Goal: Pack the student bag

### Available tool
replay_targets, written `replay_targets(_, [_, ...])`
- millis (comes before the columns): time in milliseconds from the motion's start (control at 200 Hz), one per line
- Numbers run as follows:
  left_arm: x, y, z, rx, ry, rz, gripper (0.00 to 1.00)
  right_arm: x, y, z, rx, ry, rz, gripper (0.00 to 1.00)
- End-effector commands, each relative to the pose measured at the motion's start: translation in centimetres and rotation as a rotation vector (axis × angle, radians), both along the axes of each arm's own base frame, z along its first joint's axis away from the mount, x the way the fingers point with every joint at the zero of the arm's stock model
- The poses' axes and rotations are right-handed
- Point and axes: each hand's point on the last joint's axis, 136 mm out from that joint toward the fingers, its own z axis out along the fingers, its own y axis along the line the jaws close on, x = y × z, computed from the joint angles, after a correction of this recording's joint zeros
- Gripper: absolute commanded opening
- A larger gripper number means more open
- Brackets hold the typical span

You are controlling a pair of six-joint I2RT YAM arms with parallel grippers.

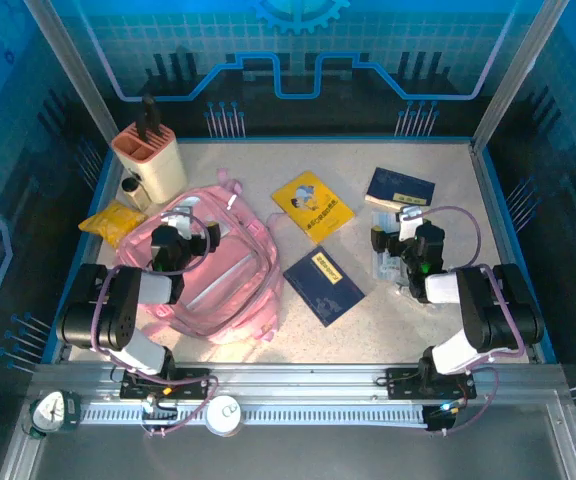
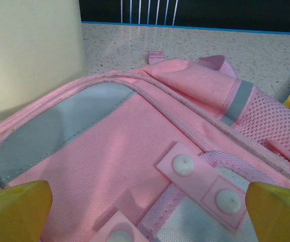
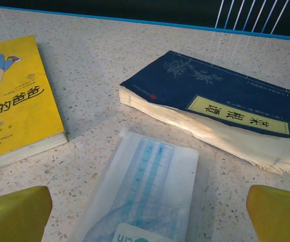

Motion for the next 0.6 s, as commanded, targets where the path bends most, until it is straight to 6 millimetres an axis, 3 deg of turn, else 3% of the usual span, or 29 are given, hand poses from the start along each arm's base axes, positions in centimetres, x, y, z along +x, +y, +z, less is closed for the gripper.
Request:
replay_targets(0, [0.53,0.0,0.88,-0.003,-0.027,-0.011,0.99,0.8,0.06,1.36,0.003,-0.048,0.01,1.0])
replay_targets(595, [0.56,-0.01,0.95,-0.003,-0.028,-0.012,0.99,0.83,0.11,1.42,-0.001,-0.051,0.008,1.0])
